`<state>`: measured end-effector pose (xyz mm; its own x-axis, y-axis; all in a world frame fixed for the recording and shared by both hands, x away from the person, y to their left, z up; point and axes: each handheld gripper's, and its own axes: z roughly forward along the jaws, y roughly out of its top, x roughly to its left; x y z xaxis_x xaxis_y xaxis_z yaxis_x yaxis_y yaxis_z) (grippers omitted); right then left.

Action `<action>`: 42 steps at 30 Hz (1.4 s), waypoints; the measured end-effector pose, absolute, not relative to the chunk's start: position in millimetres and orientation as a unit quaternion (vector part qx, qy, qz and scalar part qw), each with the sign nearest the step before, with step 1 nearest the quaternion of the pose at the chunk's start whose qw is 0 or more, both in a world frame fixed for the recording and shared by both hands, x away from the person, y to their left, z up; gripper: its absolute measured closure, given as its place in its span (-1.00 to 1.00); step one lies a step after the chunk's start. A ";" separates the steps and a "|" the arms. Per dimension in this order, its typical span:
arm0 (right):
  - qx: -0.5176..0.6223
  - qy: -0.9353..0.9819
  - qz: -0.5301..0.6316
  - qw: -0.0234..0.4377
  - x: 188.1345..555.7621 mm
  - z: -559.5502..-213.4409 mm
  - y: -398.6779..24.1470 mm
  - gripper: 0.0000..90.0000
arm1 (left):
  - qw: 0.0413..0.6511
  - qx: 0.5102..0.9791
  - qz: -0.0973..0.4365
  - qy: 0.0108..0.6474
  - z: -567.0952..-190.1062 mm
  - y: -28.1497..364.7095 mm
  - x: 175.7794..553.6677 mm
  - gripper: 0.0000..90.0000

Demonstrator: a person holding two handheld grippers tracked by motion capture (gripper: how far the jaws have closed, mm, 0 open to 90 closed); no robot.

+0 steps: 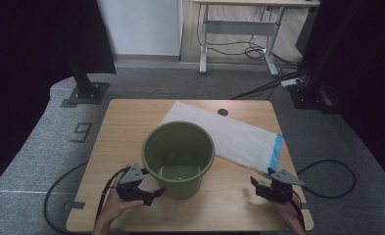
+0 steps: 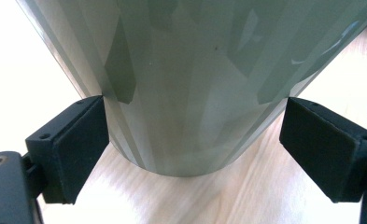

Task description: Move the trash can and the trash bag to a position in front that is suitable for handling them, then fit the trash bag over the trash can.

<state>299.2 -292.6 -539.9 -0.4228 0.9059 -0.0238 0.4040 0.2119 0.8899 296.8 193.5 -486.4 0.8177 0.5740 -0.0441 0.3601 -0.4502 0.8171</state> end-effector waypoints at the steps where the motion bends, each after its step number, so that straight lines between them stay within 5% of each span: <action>1: 0.454 0.723 0.433 0.288 299.3 -540.1 -292.6 -0.57 | 0.445 0.843 0.119 0.277 -486.3 189.7 299.3 -0.82; 17: 0.456 0.730 0.420 0.287 299.7 -542.2 -290.1 -0.55 | 0.444 0.841 0.124 0.282 -486.6 162.2 314.0 -0.81; 32: 0.416 0.754 0.413 0.297 303.1 -535.3 -274.5 -0.65 | 0.409 0.822 0.176 0.355 -491.4 217.1 292.4 -0.72; 42: 0.416 0.779 0.390 0.259 373.2 -526.2 -236.6 -0.65 | 0.359 0.824 0.183 0.398 -508.6 234.1 300.9 -0.71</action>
